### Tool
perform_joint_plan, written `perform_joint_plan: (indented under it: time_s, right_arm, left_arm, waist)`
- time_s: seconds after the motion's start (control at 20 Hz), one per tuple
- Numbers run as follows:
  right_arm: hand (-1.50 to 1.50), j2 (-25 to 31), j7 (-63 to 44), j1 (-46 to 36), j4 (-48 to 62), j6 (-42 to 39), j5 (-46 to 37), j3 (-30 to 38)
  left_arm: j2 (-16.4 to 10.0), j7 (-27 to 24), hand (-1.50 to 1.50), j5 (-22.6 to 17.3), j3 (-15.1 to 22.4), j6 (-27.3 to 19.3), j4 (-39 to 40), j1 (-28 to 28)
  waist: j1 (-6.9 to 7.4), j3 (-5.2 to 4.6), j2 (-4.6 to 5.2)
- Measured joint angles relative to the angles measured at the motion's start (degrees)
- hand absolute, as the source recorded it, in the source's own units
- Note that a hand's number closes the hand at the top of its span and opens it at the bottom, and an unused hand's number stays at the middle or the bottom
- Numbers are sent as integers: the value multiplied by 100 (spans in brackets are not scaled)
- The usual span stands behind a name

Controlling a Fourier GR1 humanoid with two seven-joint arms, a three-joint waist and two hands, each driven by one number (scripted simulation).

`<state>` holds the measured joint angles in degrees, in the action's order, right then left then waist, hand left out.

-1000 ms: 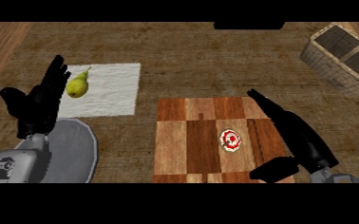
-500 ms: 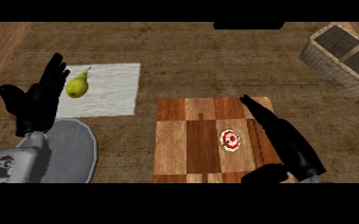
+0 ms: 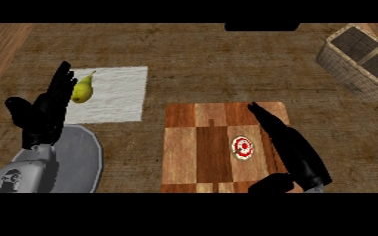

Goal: Pick the cupcake from the cutting board and place it in the basket

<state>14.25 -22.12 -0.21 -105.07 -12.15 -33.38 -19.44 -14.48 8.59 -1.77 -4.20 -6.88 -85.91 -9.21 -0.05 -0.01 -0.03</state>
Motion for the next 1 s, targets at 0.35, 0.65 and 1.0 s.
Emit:
perform_joint_plan:
  time_s: [0.35, 0.65, 1.0]
  right_arm:
    - [-150, -266, 192, -154, 536, 11, -423, 119]
    - [-150, -460, 434, -223, 919, 58, -668, 183]
    - [-150, -674, 690, -445, 1531, 118, -928, 286]
  left_arm:
    - [38, 65, 0, 92, -169, 120, 71, -110]
    - [73, 179, 0, 146, -257, 208, 33, -167]
    - [241, -34, 0, 280, -264, 214, 154, -116]
  waist:
    - [3, 1, 2]
    - [5, 1, 2]
    - [7, -1, 1]
